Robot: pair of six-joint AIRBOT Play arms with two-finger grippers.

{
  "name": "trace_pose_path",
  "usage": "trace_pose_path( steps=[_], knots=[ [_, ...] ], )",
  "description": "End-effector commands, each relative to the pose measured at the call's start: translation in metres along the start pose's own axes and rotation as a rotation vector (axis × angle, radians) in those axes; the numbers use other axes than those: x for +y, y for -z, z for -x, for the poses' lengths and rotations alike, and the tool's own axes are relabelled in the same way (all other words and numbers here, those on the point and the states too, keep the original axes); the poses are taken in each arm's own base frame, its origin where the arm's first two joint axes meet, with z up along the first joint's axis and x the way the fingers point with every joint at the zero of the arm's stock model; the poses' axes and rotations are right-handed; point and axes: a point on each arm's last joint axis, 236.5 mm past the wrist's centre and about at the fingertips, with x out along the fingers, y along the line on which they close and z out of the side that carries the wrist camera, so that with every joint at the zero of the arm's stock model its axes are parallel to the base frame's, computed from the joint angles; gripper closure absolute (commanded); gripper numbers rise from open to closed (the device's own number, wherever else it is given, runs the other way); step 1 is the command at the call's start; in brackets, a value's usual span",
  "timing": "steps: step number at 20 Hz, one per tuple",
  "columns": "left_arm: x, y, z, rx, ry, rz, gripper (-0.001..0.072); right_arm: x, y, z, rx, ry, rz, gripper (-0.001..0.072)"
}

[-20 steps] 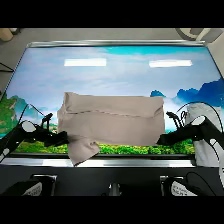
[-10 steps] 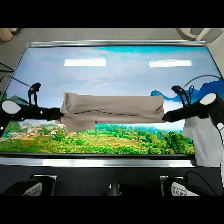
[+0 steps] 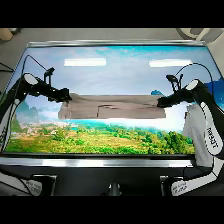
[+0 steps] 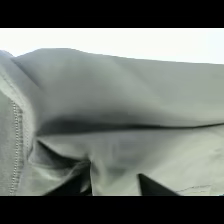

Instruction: Fold the shirts.

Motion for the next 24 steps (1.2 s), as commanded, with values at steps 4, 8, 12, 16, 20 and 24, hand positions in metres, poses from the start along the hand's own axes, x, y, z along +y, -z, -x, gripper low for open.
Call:
trace_pose_path(
  steps=[4,8,12,16,20,24],
  knots=[
    [0.013,0.009,0.006,0.089,0.011,0.054,0.009,-0.016,0.0,0.035,-0.023,-0.123,0.022,0.0015],
    [-0.016,-0.002,0.044,-0.01,0.018,-0.025,0.0096,-0.053,0.014,0.041,-0.046,-0.156,-0.119,0.0017],
    [-0.057,0.001,0.057,-0.046,0.034,-0.164,0.0102,-0.031,-0.011,0.015,-0.133,-0.31,-0.186,0.0006],
    [-0.082,0.01,0.054,-0.038,0.047,-0.227,0.0103,-0.029,0.001,-0.011,-0.059,-0.29,-0.191,0.0006],
    [-0.097,-0.008,0.048,-0.121,0.052,-0.232,0.0103,-0.008,0.011,-0.032,0.034,-0.272,-0.138,0.0187],
    [-0.127,-0.015,0.02,-0.166,0.08,-0.144,0.0672,0.027,-0.022,-0.002,-0.081,-0.367,-0.094,0.0684]
  ],
)
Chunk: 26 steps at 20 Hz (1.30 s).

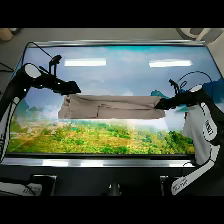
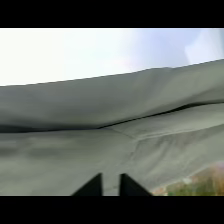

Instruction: Fold the shirts.

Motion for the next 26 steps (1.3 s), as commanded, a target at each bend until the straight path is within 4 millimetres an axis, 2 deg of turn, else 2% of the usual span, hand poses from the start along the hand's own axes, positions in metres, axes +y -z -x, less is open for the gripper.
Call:
trace_pose_path(
  steps=[1,2,4,7,11,13,15,17,19,21,23,24,26],
  knots=[
    [-0.03,-0.009,-0.037,-0.049,0.026,0.081,0.0676,0.051,-0.031,0.024,-0.12,-0.103,0.061,0.0685],
    [-0.047,-0.001,-0.059,-0.026,0.055,0.104,0.0676,0.069,-0.04,0.04,-0.161,-0.119,0.089,0.0687],
    [-0.088,0.027,-0.111,0.05,0.134,0.122,0.0677,0.114,-0.045,0.077,-0.208,-0.149,0.167,0.0687],
    [-0.135,0.051,-0.166,0.075,0.24,0.213,0.0677,0.178,-0.032,0.123,-0.224,-0.16,0.28,0.0686],
    [-0.189,0.067,-0.204,0.086,0.389,0.435,0.0677,0.249,-0.005,0.173,-0.261,-0.151,0.377,0.0686],
    [-0.215,0.085,-0.22,0.112,0.431,0.503,0.0677,0.267,0.001,0.19,-0.296,-0.135,0.392,0.0685],
    [-0.226,0.086,-0.223,0.091,0.453,0.504,0.0679,0.27,0.005,0.196,-0.306,-0.11,0.409,0.0685],
    [-0.22,0.059,-0.199,0.017,0.474,0.379,0.068,0.264,0.0,0.193,-0.31,-0.103,0.386,0.0685],
    [-0.194,0.016,-0.154,-0.093,0.435,0.241,0.068,0.264,-0.014,0.182,-0.33,-0.112,0.367,0.0686],
    [-0.156,-0.039,-0.083,-0.248,0.359,0.127,0.068,0.278,-0.03,0.148,-0.33,-0.14,0.382,0.0686],
    [-0.115,-0.087,0.012,-0.427,0.279,0.057,0.068,0.312,-0.047,0.099,-0.336,-0.219,0.404,0.0685],
    [-0.098,-0.103,0.058,-0.508,0.246,0.04,0.068,0.333,-0.054,0.071,-0.345,-0.269,0.405,0.0685],
    [-0.073,-0.116,0.144,-0.643,0.191,0.02,0.068,0.366,-0.062,0.005,-0.348,-0.352,0.371,0.0684]
  ],
)
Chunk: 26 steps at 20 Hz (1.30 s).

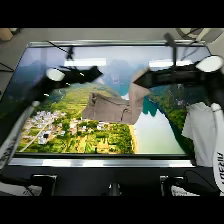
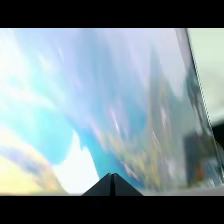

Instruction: Fold the shirts.

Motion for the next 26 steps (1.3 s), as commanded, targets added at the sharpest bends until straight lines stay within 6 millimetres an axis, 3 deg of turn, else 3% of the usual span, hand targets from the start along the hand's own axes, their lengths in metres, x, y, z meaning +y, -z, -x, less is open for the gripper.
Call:
trace_pose_path(
  steps=[1,2,3,4,5,6,8,10,11,13,14,15,16,18,20,23,24,25,26],
  knots=[
    [-0.002,-0.087,0.128,-0.214,-0.096,-0.152,0.068,0.021,0.007,-0.121,-0.056,-0.096,-0.076,0.0683],
    [-0.008,-0.096,0.154,-0.246,-0.102,-0.165,0.068,0.023,0.022,-0.153,-0.038,-0.121,-0.111,0.066],
    [-0.014,-0.1,0.175,-0.265,-0.105,-0.178,0.0679,0.028,0.038,-0.179,-0.018,-0.169,-0.158,0.0446],
    [-0.019,-0.1,0.191,-0.271,-0.108,-0.188,0.068,0.035,0.047,-0.194,-0.014,-0.239,-0.203,0.0165],
    [-0.023,-0.098,0.205,-0.267,-0.117,-0.202,0.0679,0.04,0.052,-0.198,-0.012,-0.303,-0.205,0.0067],
    [-0.022,-0.094,0.215,-0.255,-0.138,-0.22,0.0679,0.034,0.053,-0.192,-0.007,-0.32,-0.204,0.0067],
    [-0.013,-0.083,0.229,-0.21,-0.205,-0.267,0.0679,0.008,0.046,-0.16,0.008,-0.293,-0.162,0.0069],
    [-0.004,-0.073,0.236,-0.168,-0.268,-0.305,0.0679,-0.042,0.046,-0.109,0.06,-0.174,-0.127,0.0069],
    [-0.001,-0.07,0.237,-0.154,-0.283,-0.312,0.0679,-0.076,0.058,-0.078,0.129,-0.067,-0.124,0.0069],
    [0.001,-0.068,0.236,-0.144,-0.287,-0.311,0.0679,-0.146,0.116,-0.01,0.375,0.19,-0.169,0.0066],
    [0.003,-0.067,0.235,-0.14,-0.287,-0.308,0.0678,-0.169,0.149,0.016,0.499,0.278,-0.208,0.0064],
    [0.005,-0.064,0.234,-0.133,-0.289,-0.303,0.0679,-0.179,0.178,0.027,0.582,0.303,-0.242,0.0045],
    [0.008,-0.062,0.232,-0.126,-0.291,-0.297,0.0679,-0.182,0.195,0.022,0.598,0.296,-0.277,0.0034],
    [0.012,-0.056,0.228,-0.11,-0.285,-0.272,0.0678,-0.179,0.205,-0.01,0.53,0.237,-0.356,0.0034],
    [0.003,-0.055,0.226,-0.111,-0.246,-0.253,0.0679,-0.17,0.198,-0.042,0.454,0.16,-0.39,0.0036],
    [-0.004,-0.056,0.225,-0.122,-0.216,-0.24,0.0679,-0.171,0.193,-0.073,0.402,0.163,-0.397,0.0048],
    [-0.005,-0.056,0.225,-0.122,-0.215,-0.24,0.0679,-0.171,0.192,-0.08,0.391,0.172,-0.399,0.0088],
    [-0.005,-0.056,0.226,-0.122,-0.215,-0.241,0.0678,-0.172,0.188,-0.085,0.37,0.18,-0.389,0.0326],
    [-0.005,-0.056,0.226,-0.123,-0.215,-0.241,0.0678,-0.172,0.178,-0.087,0.335,0.169,-0.366,0.0676]
  ],
)
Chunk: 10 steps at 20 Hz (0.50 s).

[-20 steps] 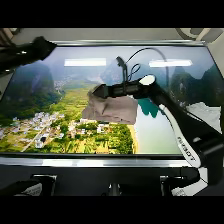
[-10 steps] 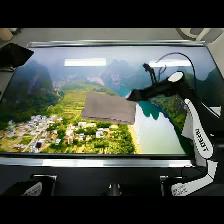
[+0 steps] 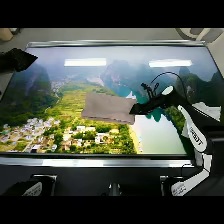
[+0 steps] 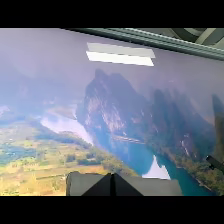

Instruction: Fold the shirts.

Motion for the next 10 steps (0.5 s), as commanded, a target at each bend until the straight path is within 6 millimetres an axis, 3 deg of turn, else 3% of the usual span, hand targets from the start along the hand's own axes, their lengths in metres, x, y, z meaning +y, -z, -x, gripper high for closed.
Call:
trace_pose_path(
  steps=[1,3,6,8,10],
  knots=[
    [-0.003,0.0,0.0,-0.003,0.011,0.01,0.0678,0.013,-0.031,0.001,-0.116,-0.035,0.061,0.0683],
    [-0.002,0.0,0.0,-0.003,0.011,0.006,0.0679,0.029,-0.057,0.043,-0.196,-0.059,0.175,0.0686],
    [-0.002,-0.002,0.0,-0.011,0.009,0.006,0.0678,0.03,-0.088,0.15,-0.338,-0.013,0.237,0.0685],
    [-0.001,-0.006,0.0,-0.028,0.006,-0.005,0.0678,0.009,-0.087,0.23,-0.426,0.076,0.185,0.0685],
    [-0.001,-0.006,0.0,-0.027,0.007,-0.004,0.0679,-0.01,-0.068,0.292,-0.461,0.179,0.169,0.0685]
  ],
)
